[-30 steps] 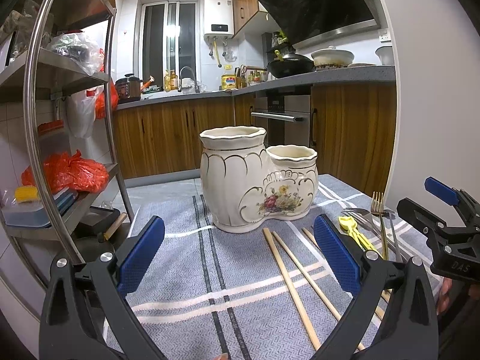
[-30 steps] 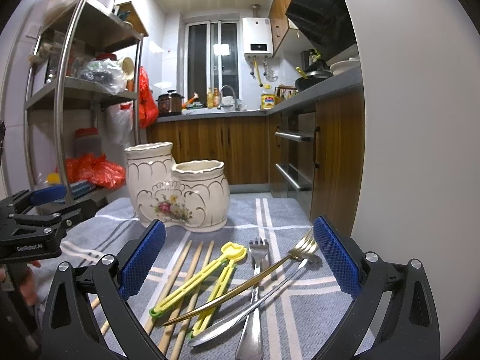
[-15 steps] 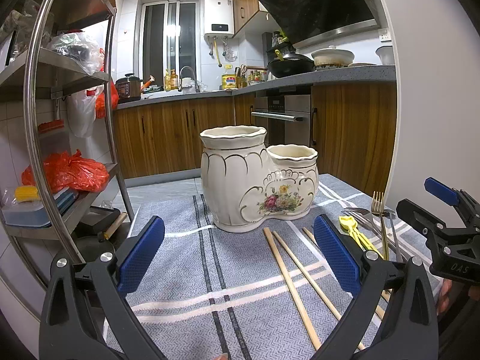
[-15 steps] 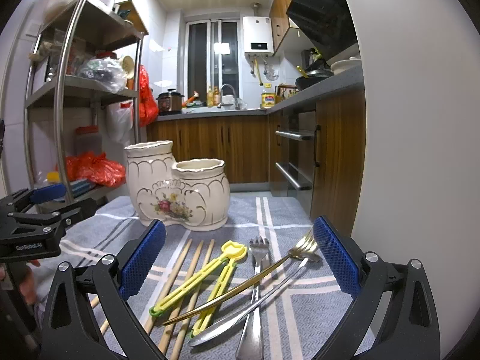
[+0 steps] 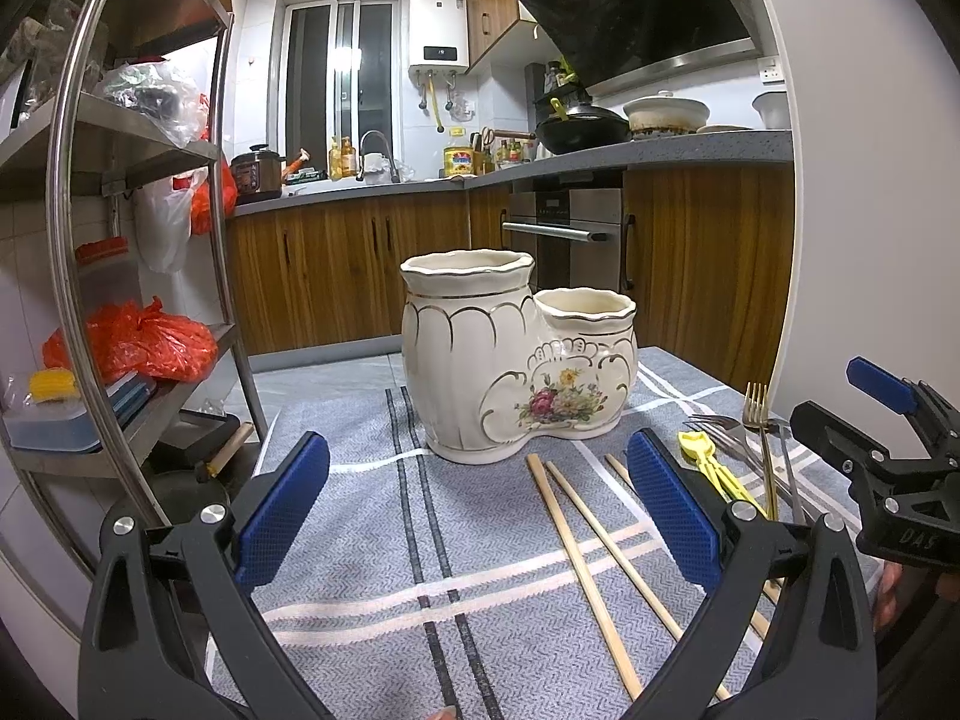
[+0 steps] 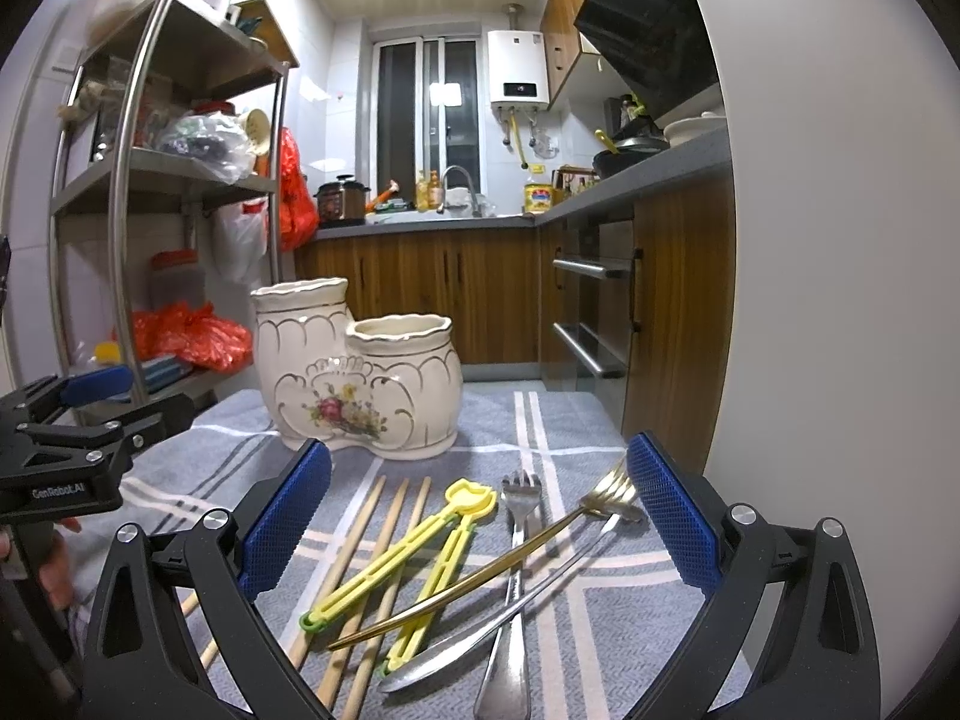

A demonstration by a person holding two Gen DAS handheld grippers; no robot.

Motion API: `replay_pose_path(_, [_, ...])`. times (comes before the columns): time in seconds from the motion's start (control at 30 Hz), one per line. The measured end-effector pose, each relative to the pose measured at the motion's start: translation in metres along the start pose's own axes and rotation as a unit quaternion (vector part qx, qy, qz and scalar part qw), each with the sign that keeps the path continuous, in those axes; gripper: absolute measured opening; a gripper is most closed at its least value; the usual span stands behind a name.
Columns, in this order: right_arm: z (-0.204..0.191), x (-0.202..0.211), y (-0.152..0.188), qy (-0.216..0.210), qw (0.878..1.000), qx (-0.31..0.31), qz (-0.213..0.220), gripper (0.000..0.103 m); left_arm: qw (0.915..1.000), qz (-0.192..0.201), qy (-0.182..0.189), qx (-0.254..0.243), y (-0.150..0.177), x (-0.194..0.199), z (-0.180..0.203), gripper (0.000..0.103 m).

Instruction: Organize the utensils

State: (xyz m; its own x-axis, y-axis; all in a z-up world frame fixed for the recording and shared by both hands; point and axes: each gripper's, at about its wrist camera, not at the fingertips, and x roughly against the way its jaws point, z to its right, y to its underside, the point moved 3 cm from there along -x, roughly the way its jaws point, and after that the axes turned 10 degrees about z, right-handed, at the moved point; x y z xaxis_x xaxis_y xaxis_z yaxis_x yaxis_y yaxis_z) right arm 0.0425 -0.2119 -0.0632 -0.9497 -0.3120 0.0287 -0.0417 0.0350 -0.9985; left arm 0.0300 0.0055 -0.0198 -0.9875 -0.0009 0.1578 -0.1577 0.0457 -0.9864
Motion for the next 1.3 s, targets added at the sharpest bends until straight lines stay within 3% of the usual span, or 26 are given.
replay_pose_path(0.93, [-0.003, -0.004, 0.006, 0.002, 1.0, -0.003, -0.005, 0.098, 0.9998, -0.012, 0.01, 0.013, 0.003, -0.004, 0.001, 0.098])
replay_pose_path(1.07, [0.005, -0.007, 0.007, 0.019, 1.0, -0.018, -0.011, 0.098, 0.9991, -0.037, 0.016, 0.01, 0.005, -0.012, 0.0, 0.098])
replay_pose_path(1.3, [0.034, -0.015, 0.008, 0.055, 0.995, -0.044, -0.074, 0.098, 0.9951, -0.096, 0.025, -0.005, 0.011, -0.024, 0.003, 0.098])
